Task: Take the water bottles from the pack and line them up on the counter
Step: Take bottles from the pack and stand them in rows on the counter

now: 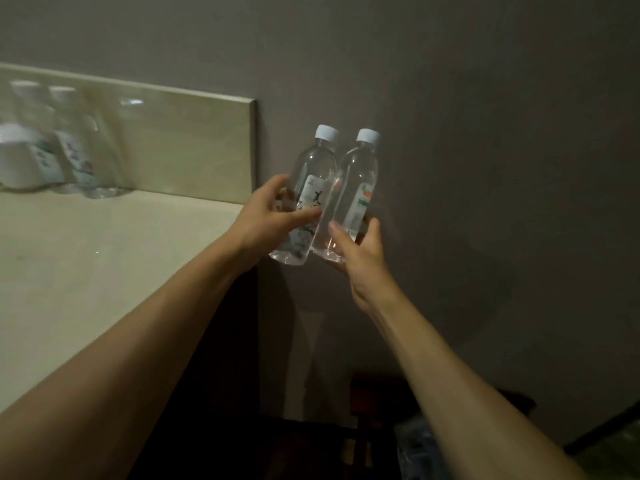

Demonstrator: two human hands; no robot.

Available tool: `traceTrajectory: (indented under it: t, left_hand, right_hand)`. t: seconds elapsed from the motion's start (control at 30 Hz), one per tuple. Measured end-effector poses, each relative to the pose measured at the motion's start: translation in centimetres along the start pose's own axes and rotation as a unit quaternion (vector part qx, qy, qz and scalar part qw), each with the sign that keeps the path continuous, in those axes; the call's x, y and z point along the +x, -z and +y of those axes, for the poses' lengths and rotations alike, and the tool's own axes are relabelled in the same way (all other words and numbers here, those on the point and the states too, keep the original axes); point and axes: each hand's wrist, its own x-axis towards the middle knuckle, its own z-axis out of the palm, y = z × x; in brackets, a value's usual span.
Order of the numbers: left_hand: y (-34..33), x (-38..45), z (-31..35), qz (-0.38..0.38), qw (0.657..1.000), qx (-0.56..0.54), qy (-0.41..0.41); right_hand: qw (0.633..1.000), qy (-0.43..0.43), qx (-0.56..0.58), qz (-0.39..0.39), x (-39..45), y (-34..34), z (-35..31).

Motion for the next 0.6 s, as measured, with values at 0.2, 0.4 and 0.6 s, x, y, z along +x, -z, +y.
traceTrajectory:
  t: [0.2,0.4,0.6]
  left_hand:
    - [3.8,-4.1,0.5,0.044,0.998,0.034,-0.004]
    - [8.3,-4.8,-0.1,0.022,0.998,0.062,-0.025]
    - [16.1,-2.9,-1.9,0.013,0.997,0.066,-0.035]
  right_hand:
    - [1.0,-0.013,-0.011,-0.006,-3.7,-3.6,-0.8]
    - [0.994,0.03,-0.097,0.03,-4.3,-7.8,-1.6]
    - [0.984,0.025,-0.175,0.016,-1.5,-15.4,-0.2]
